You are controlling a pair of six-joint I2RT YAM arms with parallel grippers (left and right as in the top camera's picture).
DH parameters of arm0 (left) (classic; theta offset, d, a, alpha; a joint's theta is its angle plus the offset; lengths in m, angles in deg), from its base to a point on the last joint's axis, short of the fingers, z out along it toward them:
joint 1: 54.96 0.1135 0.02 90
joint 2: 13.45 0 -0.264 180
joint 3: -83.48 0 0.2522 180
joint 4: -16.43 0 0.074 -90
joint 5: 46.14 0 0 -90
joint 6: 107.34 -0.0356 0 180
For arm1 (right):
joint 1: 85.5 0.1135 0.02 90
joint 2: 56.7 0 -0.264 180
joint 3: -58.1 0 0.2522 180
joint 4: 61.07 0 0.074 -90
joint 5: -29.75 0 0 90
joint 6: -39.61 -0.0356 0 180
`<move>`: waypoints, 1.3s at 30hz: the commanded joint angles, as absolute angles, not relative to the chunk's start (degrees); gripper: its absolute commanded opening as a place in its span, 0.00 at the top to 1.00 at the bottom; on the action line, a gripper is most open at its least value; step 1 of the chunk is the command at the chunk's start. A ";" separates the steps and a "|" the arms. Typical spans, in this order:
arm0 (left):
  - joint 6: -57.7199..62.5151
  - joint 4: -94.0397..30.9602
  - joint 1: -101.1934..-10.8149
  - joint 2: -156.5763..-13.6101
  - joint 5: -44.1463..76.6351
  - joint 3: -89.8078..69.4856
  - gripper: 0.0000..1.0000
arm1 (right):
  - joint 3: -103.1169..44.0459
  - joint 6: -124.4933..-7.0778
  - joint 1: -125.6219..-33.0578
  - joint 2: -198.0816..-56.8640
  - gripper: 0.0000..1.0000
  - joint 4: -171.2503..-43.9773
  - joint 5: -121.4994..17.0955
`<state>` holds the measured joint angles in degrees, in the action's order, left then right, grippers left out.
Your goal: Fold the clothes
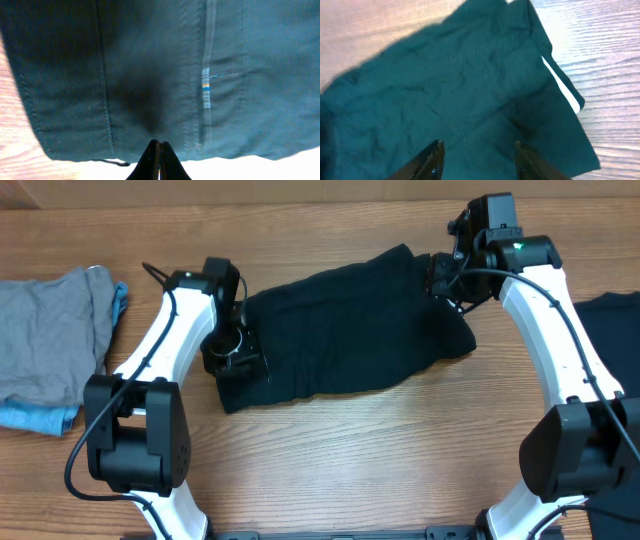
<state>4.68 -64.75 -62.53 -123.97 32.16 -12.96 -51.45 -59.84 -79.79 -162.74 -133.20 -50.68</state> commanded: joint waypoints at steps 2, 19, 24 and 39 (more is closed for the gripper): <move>6.01 -62.41 -62.64 -123.81 32.96 -7.67 0.94 | -48.54 -59.01 -79.90 -163.07 0.66 -133.09 -51.23; 0.18 -50.78 -62.59 -123.81 41.47 -0.48 0.87 | -23.05 -51.43 -79.88 -163.22 0.96 -104.50 -44.98; -2.95 -49.28 -62.42 -123.81 48.31 -0.48 0.86 | -18.22 -53.68 -79.88 -163.22 0.96 -102.69 -45.15; -14.22 -32.75 -62.35 -123.81 60.00 -0.52 0.78 | -18.36 -68.71 -79.88 -163.22 0.96 -120.39 -45.09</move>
<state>-11.25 -34.68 -62.48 -123.97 55.74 -0.72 -18.55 -67.14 -79.79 -163.15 -119.65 -45.17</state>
